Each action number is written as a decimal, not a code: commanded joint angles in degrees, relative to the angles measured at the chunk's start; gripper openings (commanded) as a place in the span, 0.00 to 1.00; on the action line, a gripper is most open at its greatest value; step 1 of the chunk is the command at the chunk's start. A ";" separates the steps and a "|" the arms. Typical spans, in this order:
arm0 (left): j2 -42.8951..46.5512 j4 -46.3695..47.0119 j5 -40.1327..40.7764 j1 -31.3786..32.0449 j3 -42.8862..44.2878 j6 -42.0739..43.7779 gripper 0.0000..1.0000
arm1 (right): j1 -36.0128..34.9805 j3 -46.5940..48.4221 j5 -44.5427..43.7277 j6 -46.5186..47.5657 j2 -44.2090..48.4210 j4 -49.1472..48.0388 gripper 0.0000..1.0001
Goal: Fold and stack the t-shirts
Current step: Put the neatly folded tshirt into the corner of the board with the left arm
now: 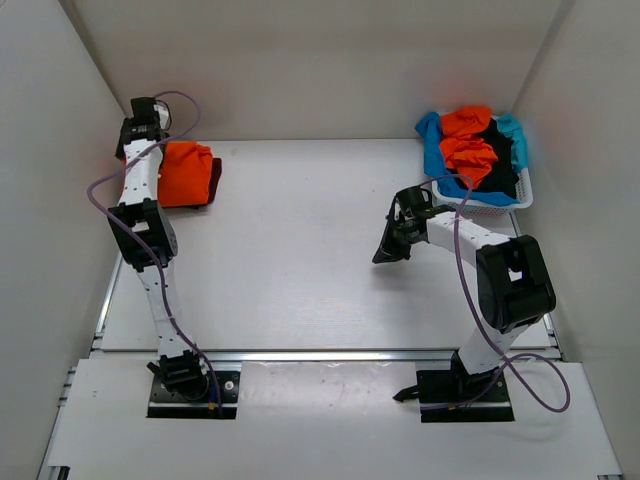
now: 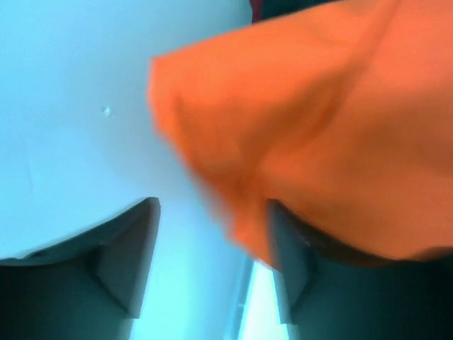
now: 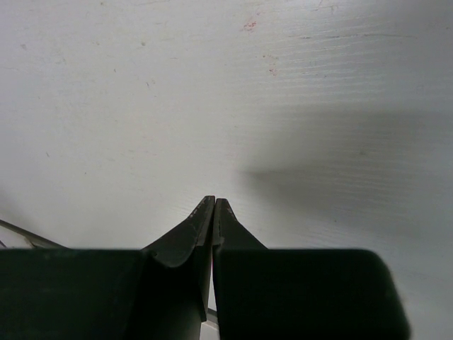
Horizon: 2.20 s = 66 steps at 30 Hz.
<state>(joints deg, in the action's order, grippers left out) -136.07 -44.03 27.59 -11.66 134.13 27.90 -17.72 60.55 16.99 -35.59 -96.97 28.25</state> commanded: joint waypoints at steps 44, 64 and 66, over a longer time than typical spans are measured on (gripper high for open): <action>51.95 -12.14 -34.35 62.18 -63.09 -14.36 0.99 | 14.91 -1.05 -6.80 18.19 31.03 37.14 0.99; 64.97 -11.78 -47.11 57.98 -82.09 -12.87 0.99 | 17.19 -4.92 -3.63 16.79 43.97 39.60 0.99; 64.97 -11.86 -47.28 57.81 -81.83 -12.61 0.99 | 16.58 -4.92 -3.90 16.08 44.15 39.60 0.99</action>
<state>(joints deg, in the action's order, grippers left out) -73.25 -56.53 -17.12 46.54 51.96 14.94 -0.67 55.27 12.56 -18.55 -53.76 68.14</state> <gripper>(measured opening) 0.986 0.992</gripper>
